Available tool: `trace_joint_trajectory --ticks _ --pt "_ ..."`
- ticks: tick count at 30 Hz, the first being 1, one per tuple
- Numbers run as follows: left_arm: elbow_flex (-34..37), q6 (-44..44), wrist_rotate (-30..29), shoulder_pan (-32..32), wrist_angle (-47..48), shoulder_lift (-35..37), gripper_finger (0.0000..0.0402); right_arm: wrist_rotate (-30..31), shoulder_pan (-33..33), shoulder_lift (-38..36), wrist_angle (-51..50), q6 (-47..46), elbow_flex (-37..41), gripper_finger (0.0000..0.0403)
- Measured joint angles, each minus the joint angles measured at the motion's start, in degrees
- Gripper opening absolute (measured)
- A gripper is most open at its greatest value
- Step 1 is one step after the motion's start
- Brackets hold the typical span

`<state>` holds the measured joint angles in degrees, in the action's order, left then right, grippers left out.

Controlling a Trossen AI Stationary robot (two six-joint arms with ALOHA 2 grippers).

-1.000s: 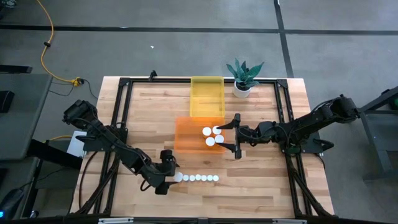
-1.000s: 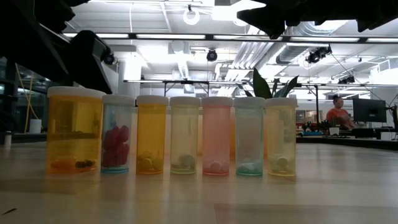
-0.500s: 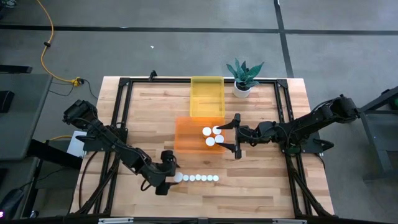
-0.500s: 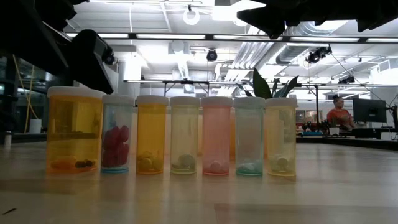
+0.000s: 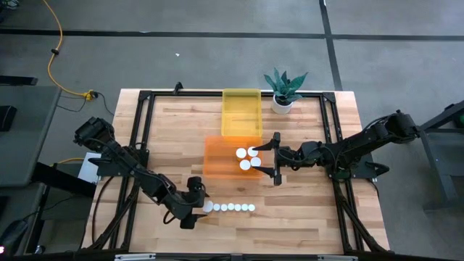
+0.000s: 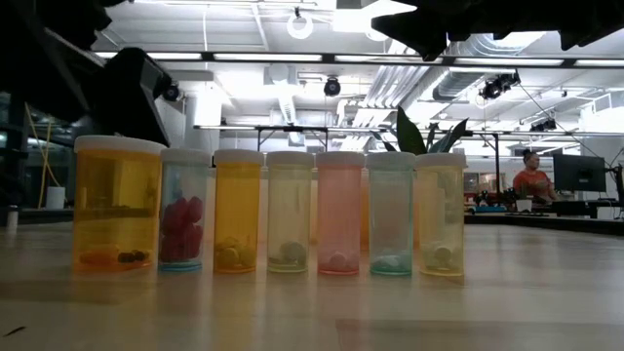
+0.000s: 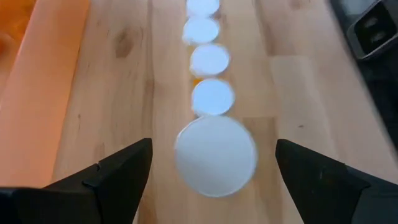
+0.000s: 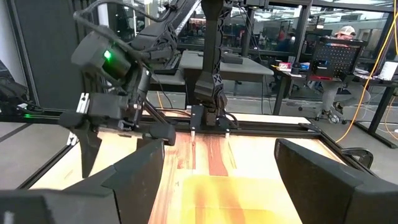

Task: Pick and place medicine bottles into bin by pill shape (circle, oval)
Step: Put the big orange pill bottle into the orange bin

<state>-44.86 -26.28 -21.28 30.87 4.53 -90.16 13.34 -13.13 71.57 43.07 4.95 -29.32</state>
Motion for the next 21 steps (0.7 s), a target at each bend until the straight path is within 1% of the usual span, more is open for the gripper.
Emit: trace_joint_trajectory --ticks 6,10,16,21 --pt "-0.02 1.16 -0.6 -0.03 -0.46 -3.43 0.0331 0.0 0.0 0.0 -0.03 0.0 0.0 0.0298" --pt "-1.52 2.65 -0.55 -0.02 -0.63 -5.05 0.0331 0.0 0.0 0.0 -0.15 0.0 0.0 0.0298" --pt "-2.64 5.85 -2.07 -0.03 -0.5 -5.25 0.0331 0.0 0.0 0.0 -0.46 0.0 0.0 0.0298" --pt "-2.64 5.6 -2.04 -0.04 1.16 -4.81 0.0331 0.0 0.0 0.0 -0.52 0.0 0.0 0.0298"
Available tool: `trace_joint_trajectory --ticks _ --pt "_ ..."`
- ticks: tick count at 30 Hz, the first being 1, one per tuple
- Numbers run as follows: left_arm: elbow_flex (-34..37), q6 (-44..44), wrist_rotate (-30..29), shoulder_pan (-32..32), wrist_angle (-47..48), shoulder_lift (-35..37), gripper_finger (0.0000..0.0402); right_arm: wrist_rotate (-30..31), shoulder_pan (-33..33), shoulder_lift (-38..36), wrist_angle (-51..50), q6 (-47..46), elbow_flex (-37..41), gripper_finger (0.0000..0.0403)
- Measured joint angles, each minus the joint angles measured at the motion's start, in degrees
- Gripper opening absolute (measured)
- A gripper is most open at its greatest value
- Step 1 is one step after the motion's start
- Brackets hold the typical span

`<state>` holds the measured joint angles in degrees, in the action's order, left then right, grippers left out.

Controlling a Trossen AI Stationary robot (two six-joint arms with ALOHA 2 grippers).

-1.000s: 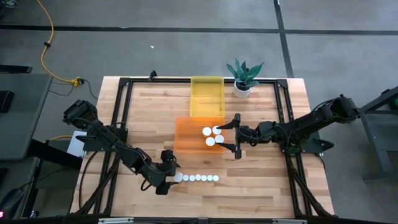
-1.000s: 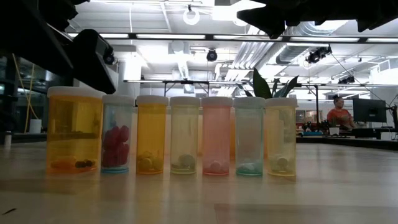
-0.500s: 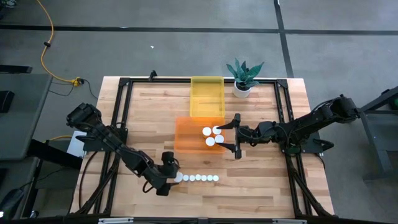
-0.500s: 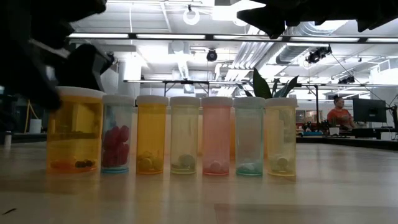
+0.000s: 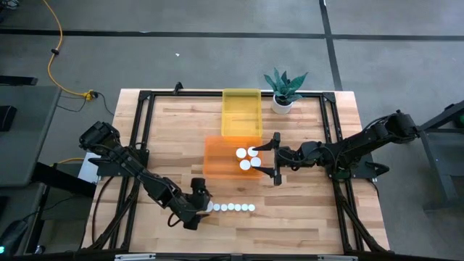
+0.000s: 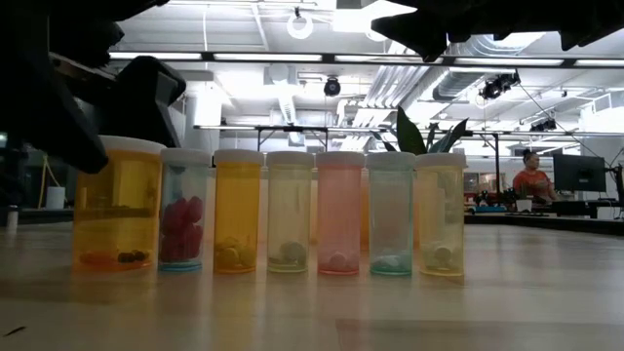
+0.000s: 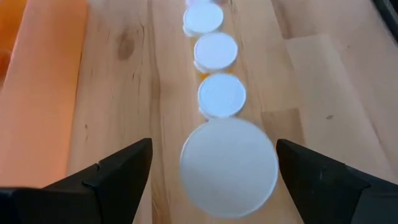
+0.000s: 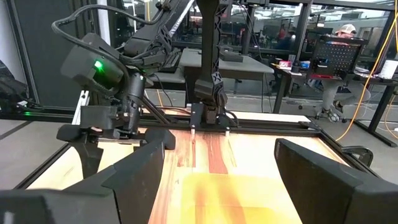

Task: Pick and place medicine bottles into bin by pill shape (circle, oval)
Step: Put the big orange pill bottle into the orange bin

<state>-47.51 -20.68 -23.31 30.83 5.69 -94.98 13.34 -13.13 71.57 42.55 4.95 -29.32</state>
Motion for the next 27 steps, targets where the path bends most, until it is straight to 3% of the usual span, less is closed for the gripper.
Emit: trace_joint_trajectory --ticks 10,27 --pt "0.0 -0.33 2.09 0.02 0.6 0.0 0.032 0.0 0.0 0.0 -0.32 0.0 0.0 0.0298" --pt "0.0 -0.62 2.14 0.01 0.57 0.02 0.0217 -0.01 0.0 0.0 -0.32 -0.02 0.0 0.0298"
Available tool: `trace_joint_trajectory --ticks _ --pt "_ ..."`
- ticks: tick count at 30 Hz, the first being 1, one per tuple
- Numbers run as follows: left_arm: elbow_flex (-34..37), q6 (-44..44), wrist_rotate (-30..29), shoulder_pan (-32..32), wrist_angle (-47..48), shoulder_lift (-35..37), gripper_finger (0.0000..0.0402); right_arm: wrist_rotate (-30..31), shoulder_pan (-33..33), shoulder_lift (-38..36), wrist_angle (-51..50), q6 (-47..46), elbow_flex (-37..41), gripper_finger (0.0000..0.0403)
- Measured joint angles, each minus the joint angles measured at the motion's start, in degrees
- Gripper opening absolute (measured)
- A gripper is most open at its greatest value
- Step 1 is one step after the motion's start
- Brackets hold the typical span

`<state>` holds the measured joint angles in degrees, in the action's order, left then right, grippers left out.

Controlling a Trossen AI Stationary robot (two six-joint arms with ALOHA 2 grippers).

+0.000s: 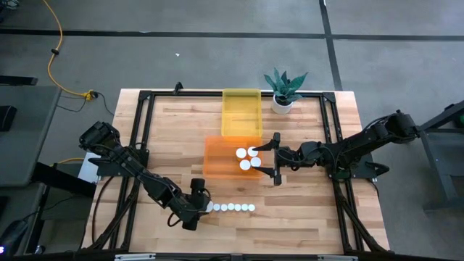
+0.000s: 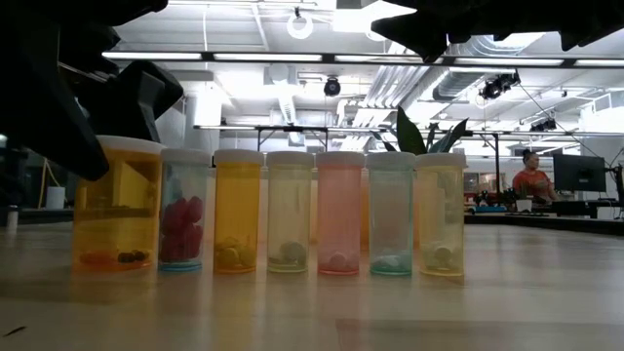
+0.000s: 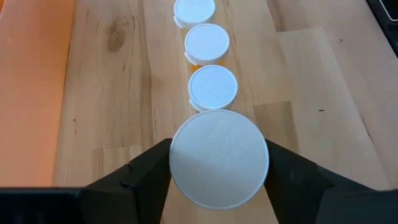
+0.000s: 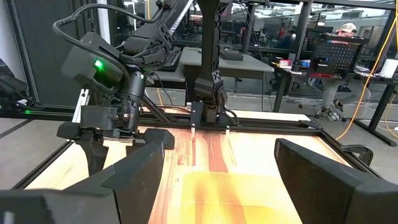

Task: Pick and place medicine bottles into bin by pill shape (circle, oval)
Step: Put the big orange pill bottle into the orange bin

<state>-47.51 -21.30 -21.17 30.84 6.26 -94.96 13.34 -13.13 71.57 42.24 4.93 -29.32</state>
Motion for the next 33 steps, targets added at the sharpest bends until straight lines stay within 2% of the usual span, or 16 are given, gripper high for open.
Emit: trace_joint_trajectory --ticks 7,13,15,17,20,22,24,27,33 --pt "0.0 -0.11 -0.2 -0.01 2.65 2.32 0.0199 0.0 0.0 0.0 -0.05 0.0 0.0 0.0298" --pt "0.0 0.99 -2.12 0.01 9.17 9.14 0.0199 -0.01 0.0 0.0 -0.5 -0.4 0.0 0.0298" --pt "-0.67 2.35 -5.96 -0.11 13.59 12.42 0.0199 -0.01 0.0 0.0 -0.5 -0.42 0.0 0.0298" --pt "-1.79 4.6 -12.65 -0.57 17.29 15.81 0.0199 -0.01 0.0 0.0 -0.49 -0.41 0.0 0.0298" --pt "-3.3 11.49 -22.54 -2.94 17.11 19.76 0.0199 0.01 0.0 0.0 -0.28 -0.39 0.0 0.0298" --pt "-3.86 15.93 -24.69 -6.1 13.93 21.18 0.0199 0.01 0.0 0.0 -0.24 -0.11 0.0 0.0298" --pt "-4.0 19.02 -22.74 -10.47 9.87 21.66 0.0199 0.03 0.01 -0.01 0.01 -0.07 0.0 0.0298" --pt "-4.0 21.0 -15.9 -17.44 5.36 20.31 0.0199 0.2 0.0 0.0 0.0 -0.02 0.0 0.0298" --pt "-3.96 17.7 -4.7 -27.63 2.08 11.4 0.0199 0.3 0.0 -0.02 -0.09 0.02 0.0 0.0298"
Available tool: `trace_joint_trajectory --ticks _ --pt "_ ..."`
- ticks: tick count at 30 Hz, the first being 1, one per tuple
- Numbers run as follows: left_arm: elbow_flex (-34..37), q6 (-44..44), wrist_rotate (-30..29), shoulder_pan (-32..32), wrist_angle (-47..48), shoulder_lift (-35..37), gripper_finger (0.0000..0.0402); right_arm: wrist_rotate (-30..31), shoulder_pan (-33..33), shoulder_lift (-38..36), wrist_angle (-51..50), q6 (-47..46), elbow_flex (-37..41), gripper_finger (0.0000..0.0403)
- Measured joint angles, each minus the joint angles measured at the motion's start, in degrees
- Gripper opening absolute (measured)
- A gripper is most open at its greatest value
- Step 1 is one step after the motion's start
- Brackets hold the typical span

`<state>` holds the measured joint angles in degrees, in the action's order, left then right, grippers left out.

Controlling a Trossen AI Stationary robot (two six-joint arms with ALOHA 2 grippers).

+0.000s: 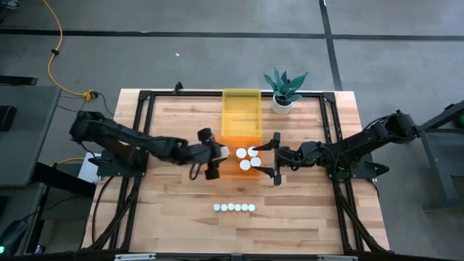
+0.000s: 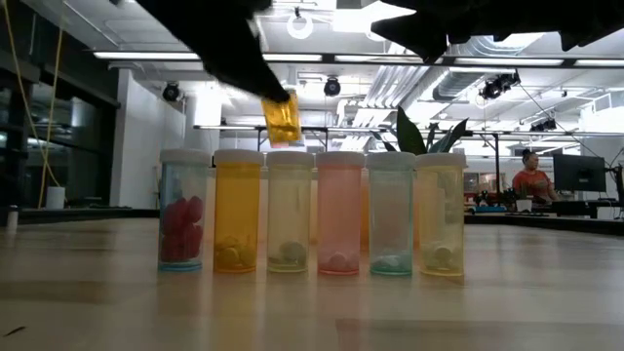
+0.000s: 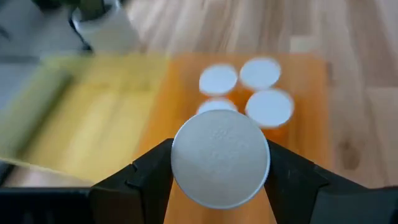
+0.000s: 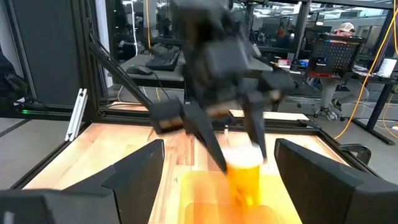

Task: Pick and place medicine bottles into bin by pill shape (circle, oval)
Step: Put the big orange pill bottle into the orange bin

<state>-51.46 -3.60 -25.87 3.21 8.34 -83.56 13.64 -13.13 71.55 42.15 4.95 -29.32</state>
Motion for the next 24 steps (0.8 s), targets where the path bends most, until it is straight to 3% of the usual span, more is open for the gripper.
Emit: trace_joint_trajectory --ticks 4,9,17,24 --pt "0.04 -3.32 3.77 -1.77 -6.03 -6.4 0.0199 0.03 0.02 0.0 -0.44 0.3 0.0 0.0298" --pt "0.02 -3.89 4.14 -1.13 -13.99 -11.39 0.0199 0.05 0.02 0.0 -0.5 0.05 0.0 0.0298" --pt "0.02 -9.59 1.85 -1.21 -8.12 -12.54 0.0199 0.06 0.02 0.0 -0.68 0.04 0.0 0.0298" --pt "0.09 -11.84 3.41 -1.88 -7.54 -14.03 0.0199 0.06 0.02 0.0 -0.68 0.04 0.0 0.0298"
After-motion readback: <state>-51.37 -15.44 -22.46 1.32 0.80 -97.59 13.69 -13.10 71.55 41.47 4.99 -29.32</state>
